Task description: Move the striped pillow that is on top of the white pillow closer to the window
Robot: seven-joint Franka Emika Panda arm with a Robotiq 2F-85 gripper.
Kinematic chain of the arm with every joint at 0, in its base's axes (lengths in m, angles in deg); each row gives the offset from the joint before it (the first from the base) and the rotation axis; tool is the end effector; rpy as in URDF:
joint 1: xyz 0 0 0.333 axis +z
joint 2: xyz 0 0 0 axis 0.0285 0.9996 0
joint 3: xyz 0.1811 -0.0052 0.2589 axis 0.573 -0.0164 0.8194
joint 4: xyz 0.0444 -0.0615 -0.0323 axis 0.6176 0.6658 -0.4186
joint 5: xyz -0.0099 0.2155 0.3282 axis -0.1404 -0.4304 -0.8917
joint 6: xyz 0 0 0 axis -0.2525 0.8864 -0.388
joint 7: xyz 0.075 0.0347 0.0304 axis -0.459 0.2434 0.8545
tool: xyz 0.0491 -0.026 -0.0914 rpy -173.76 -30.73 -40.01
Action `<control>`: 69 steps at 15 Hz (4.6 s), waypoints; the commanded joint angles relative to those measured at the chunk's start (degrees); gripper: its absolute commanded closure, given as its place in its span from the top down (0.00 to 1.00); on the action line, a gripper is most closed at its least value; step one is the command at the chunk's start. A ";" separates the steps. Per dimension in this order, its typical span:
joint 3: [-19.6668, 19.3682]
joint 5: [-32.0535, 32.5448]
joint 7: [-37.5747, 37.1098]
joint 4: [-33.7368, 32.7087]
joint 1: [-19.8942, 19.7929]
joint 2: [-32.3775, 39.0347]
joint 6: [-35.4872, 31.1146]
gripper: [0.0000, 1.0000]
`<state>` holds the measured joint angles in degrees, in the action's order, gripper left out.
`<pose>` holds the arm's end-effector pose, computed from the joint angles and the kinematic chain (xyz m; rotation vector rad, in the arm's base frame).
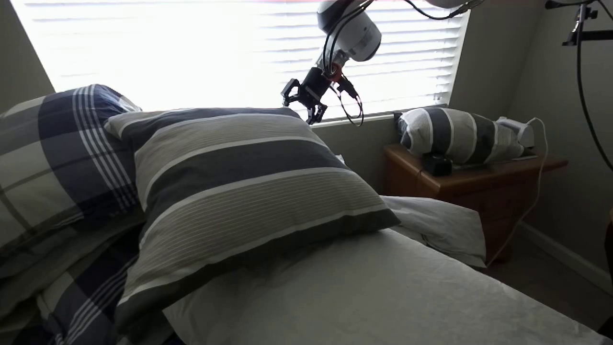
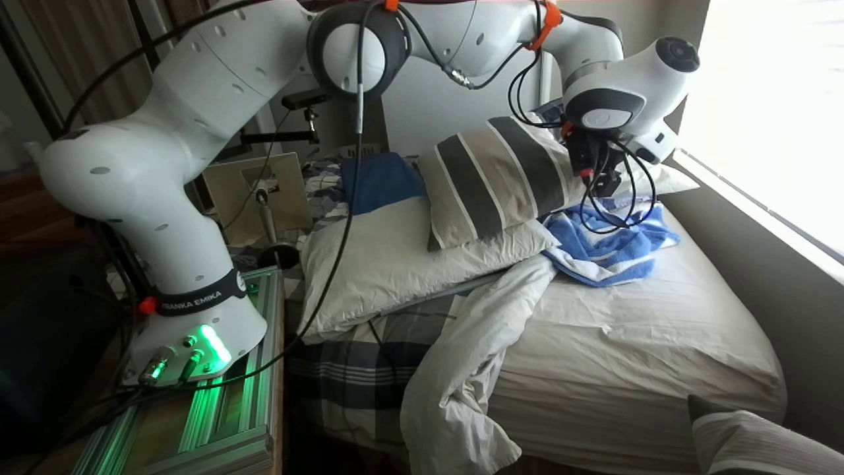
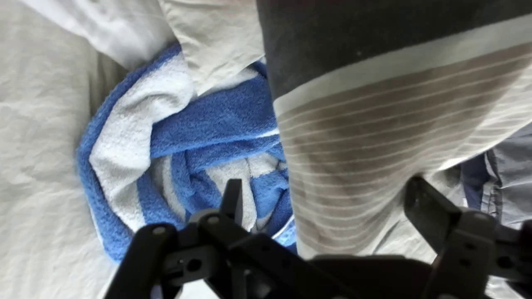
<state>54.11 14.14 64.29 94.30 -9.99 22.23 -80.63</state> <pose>0.7894 -0.0642 0.2618 -2.3908 0.4288 -0.1376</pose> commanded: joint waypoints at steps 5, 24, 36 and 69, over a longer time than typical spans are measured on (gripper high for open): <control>6.05 -7.57 -9.44 -14.84 -3.12 9.45 11.03 0.51; 6.92 -7.01 -0.07 -33.85 -0.88 12.16 -7.59 0.03; -1.28 -4.99 3.24 -32.90 -5.41 15.39 -31.92 0.03; -10.42 38.13 12.71 -30.21 2.37 2.91 14.36 1.00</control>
<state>43.55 48.37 71.99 62.17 -7.84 27.62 -71.41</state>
